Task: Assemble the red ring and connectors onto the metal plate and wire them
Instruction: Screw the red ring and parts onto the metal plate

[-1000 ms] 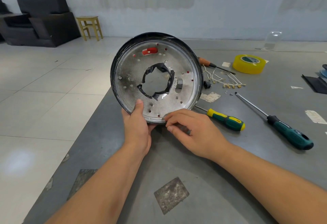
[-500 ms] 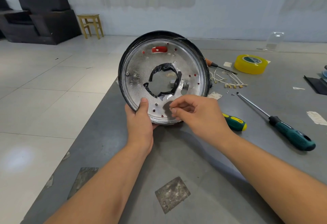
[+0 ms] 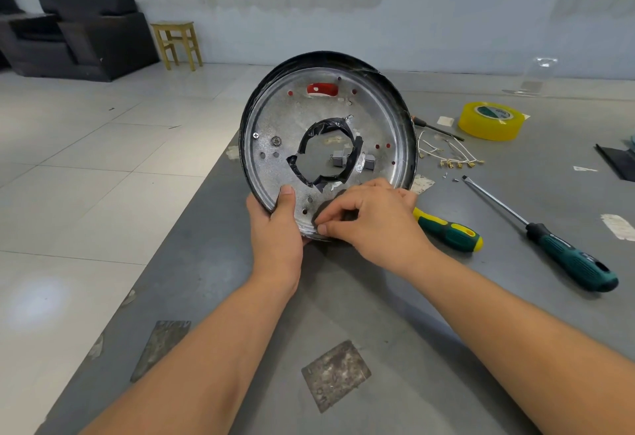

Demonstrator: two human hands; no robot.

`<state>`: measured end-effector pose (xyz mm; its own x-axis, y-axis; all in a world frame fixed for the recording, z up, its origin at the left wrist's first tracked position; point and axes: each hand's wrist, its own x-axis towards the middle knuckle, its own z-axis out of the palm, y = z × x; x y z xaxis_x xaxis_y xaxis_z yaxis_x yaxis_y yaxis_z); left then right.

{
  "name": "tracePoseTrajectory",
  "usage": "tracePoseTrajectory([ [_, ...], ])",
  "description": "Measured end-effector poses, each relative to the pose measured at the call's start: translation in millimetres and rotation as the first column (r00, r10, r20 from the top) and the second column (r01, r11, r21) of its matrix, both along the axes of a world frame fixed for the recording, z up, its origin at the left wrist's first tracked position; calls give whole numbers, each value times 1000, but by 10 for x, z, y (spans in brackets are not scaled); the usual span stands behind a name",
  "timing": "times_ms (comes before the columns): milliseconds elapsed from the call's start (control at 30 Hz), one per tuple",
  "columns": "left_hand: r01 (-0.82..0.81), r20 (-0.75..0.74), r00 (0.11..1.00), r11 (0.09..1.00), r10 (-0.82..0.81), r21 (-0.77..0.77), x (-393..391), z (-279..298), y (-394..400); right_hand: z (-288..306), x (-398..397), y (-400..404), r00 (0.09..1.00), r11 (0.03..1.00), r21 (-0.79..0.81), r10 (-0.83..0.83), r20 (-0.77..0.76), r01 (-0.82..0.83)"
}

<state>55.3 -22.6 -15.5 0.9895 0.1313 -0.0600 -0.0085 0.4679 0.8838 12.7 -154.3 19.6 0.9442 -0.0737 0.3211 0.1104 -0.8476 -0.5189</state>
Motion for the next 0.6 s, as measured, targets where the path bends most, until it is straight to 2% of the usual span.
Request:
tracePoseTrajectory([
  [600,-10,74,997,994,1,113,5,-60,30,-49,10,-16,998,999,19,-34,50,33],
])
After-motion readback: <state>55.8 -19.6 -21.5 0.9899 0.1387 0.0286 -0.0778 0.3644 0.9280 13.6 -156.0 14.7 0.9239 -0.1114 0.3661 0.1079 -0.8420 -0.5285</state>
